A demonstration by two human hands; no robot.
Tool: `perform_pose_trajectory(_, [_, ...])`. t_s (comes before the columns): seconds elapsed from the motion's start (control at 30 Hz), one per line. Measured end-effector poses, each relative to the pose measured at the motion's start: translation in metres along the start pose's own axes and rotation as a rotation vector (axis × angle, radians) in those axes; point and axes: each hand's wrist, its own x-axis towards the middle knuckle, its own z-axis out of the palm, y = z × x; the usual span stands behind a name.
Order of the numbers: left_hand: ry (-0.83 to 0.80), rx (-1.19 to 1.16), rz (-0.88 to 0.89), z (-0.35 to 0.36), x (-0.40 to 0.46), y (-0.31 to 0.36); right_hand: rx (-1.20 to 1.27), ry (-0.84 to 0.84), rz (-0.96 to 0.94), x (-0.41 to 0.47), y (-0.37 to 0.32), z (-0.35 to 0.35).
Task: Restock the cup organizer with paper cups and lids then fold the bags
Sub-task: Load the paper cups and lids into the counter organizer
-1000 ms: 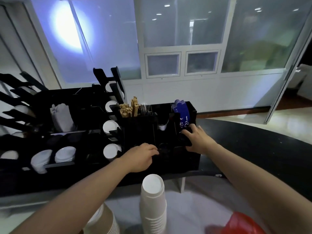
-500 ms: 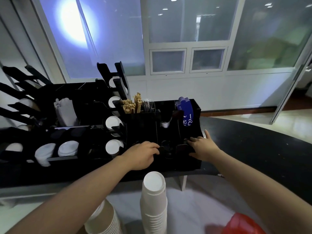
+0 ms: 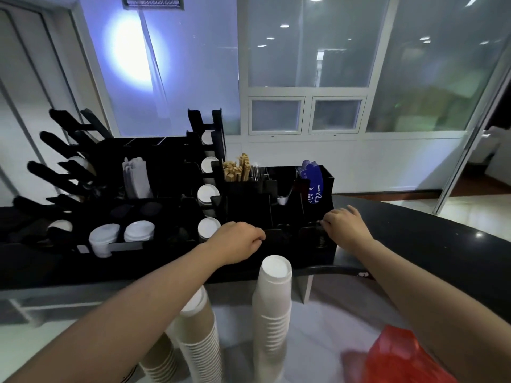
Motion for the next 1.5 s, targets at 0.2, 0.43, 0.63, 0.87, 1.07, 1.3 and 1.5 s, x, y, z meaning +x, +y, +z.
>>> perform_pose_trajectory(0.2, [0.133, -0.011, -0.028, -0.021, -0.055, 0.001, 0.215, 0.271, 0.023, -0.032, -0.054, -0.035])
perform_pose_trajectory(0.43, [0.148, -0.056, -0.037, -0.022, -0.122, -0.013, 0.392, 0.387, 0.018, -0.074, -0.134, -0.071])
perform_pose_trajectory(0.63, [0.115, -0.193, -0.157, -0.035, -0.179, -0.028, 0.444, 0.395, -0.130, -0.087, -0.205, -0.101])
perform_pose_trajectory(0.87, [0.118, -0.167, -0.281, -0.034, -0.228, -0.057, 0.438, 0.304, -0.334, -0.072, -0.288, -0.112])
perform_pose_trajectory(1.07, [0.098, -0.096, -0.403, -0.037, -0.258, -0.081, 0.490, 0.204, -0.450, -0.058, -0.341, -0.104])
perform_pose_trajectory(1.3, [0.121, -0.096, -0.445, -0.036, -0.287, -0.081, 0.481, -0.071, -0.450, -0.043, -0.361, -0.092])
perform_pose_trajectory(1.5, [0.161, -0.155, -0.440, -0.020, -0.290, -0.066, 0.481, -0.223, -0.531, -0.057, -0.351, -0.079])
